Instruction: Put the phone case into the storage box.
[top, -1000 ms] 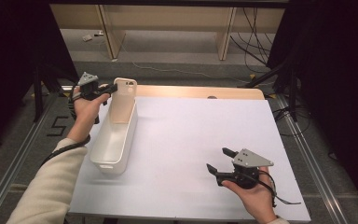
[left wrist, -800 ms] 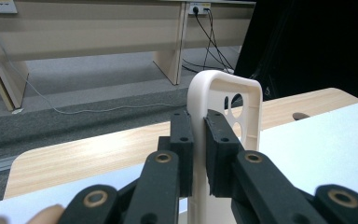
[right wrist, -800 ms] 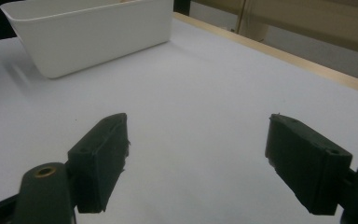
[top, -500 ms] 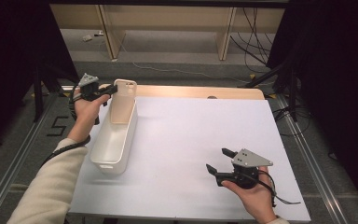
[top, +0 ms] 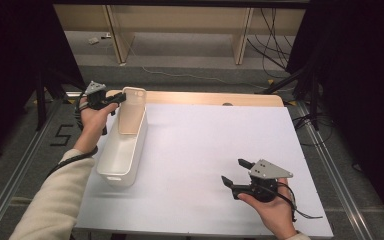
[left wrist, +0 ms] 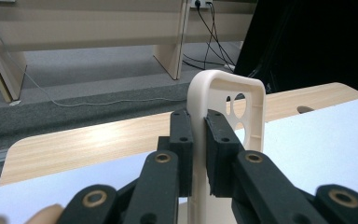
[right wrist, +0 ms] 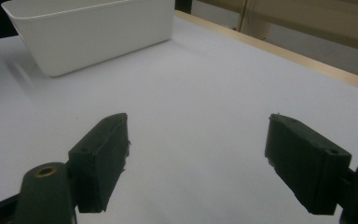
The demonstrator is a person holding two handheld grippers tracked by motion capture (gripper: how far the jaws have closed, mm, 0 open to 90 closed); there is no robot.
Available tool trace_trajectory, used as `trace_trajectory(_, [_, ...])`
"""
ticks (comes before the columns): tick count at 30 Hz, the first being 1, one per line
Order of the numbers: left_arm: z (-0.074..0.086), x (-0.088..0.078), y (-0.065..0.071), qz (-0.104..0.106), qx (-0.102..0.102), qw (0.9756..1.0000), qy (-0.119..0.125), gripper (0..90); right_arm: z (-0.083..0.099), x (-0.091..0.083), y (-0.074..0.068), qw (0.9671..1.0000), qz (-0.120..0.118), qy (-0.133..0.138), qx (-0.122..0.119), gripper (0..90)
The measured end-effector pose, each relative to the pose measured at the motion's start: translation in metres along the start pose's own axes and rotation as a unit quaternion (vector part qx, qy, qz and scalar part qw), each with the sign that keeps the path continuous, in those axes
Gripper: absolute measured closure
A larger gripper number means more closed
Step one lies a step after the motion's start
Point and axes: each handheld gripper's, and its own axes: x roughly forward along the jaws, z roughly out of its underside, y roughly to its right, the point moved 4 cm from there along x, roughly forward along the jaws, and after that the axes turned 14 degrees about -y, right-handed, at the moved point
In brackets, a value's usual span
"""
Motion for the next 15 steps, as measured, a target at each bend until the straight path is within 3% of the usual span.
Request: trace_trajectory(15, [0.0018,0.0015,-0.003,-0.001,-0.003,1.0,-0.004,81.6,0.0007,-0.0001,0.0003,1.0,0.002,-0.007,-0.003,22.8])
